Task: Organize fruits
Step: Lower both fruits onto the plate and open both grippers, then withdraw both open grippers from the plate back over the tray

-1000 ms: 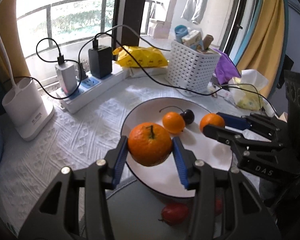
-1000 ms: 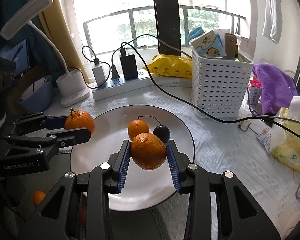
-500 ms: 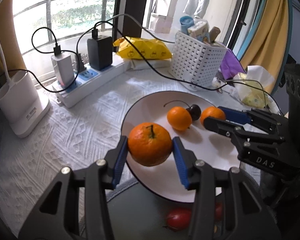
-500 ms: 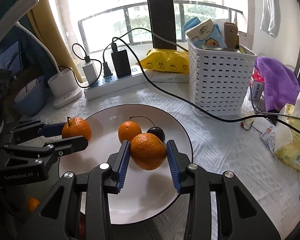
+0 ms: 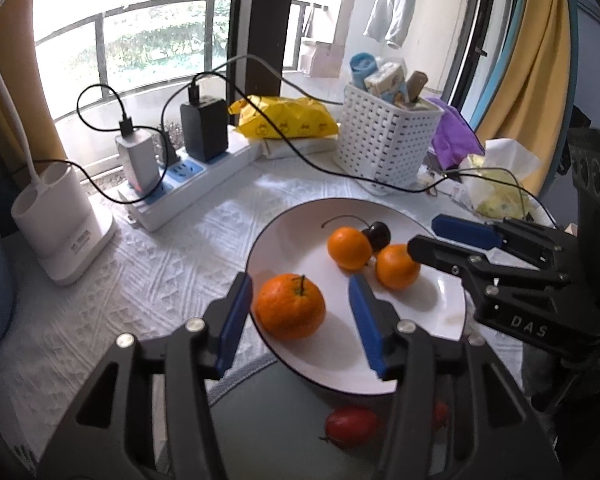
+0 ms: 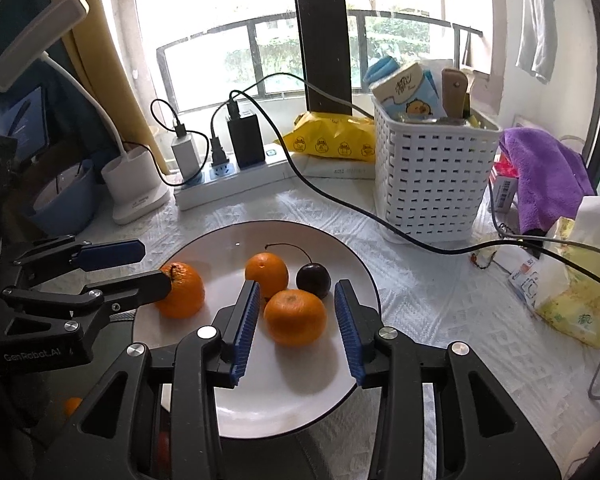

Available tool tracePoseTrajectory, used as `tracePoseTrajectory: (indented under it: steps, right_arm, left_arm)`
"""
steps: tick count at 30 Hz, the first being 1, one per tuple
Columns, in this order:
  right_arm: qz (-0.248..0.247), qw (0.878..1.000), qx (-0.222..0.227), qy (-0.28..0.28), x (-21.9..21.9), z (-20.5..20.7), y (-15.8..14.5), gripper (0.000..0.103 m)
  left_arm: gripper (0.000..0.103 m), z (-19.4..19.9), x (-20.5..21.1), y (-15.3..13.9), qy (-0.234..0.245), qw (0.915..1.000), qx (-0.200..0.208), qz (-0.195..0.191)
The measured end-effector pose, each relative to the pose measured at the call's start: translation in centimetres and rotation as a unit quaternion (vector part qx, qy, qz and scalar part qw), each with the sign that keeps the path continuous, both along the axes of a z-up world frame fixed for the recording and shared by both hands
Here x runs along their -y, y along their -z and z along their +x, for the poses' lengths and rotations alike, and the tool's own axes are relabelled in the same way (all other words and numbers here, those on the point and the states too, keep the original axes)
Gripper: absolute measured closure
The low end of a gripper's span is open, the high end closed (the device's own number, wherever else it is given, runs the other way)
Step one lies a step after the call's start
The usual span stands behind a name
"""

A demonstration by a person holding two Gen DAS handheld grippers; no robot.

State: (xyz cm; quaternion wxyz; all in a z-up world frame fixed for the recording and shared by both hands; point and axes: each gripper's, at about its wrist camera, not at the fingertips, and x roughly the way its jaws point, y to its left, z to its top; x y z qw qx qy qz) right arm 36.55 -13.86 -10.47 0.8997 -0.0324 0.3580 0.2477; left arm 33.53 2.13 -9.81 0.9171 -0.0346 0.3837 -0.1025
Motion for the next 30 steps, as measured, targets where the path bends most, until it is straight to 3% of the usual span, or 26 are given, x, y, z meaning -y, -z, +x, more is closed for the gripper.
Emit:
tracePoseTrajectory:
  steps: [11, 15, 30]
  right_arm:
    - [0.011, 1.0, 0.018, -0.002, 0.2, -2.8, -1.9, 0.062]
    - [0.013, 1.0, 0.023, 0.0, 0.6, -3.9, -2.5, 0.062]
    - [0.015, 0.999, 0.044, 0.001, 1.4, -8.7, -4.4, 0.062]
  left_arm:
    - [0.049, -3.2, -0.1, -2.0, -0.011, 0.9996, 0.025, 0.005]
    - [0.039, -4.5, 0.1, -2.8, -0.011, 0.9993, 0.036, 0.002]
    - [0.038, -9.6, 0.2, -4.7, -0.015, 0.9977, 0.066, 0.002]
